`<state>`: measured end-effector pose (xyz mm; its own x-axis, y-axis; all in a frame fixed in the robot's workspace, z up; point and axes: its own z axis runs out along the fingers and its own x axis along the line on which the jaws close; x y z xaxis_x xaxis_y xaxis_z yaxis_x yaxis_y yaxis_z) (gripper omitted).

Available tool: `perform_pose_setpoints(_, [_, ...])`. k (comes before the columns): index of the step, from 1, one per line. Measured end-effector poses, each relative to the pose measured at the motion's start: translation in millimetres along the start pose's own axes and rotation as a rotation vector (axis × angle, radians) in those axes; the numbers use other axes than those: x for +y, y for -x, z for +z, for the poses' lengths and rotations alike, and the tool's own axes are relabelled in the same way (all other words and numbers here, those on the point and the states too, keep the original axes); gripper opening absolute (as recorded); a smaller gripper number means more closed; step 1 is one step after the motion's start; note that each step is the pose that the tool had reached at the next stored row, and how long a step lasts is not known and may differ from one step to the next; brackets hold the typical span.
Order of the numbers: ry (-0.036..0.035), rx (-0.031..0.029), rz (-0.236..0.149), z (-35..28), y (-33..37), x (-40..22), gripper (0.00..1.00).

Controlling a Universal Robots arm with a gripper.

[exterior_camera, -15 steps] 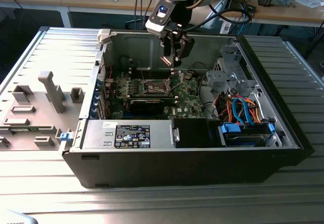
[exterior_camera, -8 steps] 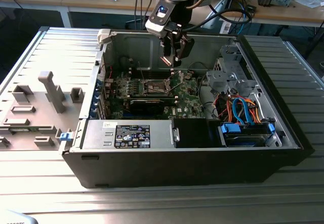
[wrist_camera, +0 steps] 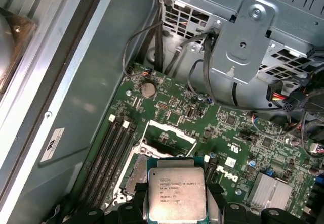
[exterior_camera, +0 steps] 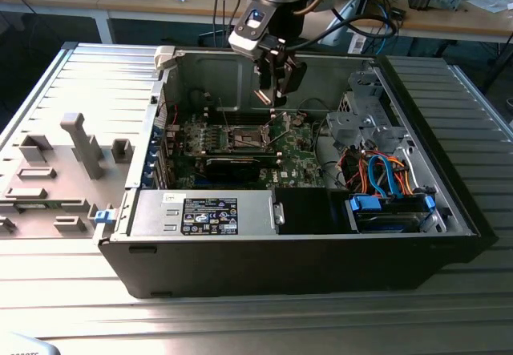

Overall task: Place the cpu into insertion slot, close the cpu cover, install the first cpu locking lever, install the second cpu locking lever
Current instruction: 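Place the cpu into insertion slot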

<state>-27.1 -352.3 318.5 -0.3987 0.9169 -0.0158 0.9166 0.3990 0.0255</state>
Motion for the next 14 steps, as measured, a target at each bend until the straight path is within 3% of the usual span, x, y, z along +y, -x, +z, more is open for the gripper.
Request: perform_pose_setpoints(14, [-0.0004,-0.0007,0.026,1.1,0.0,-0.1,0.55])
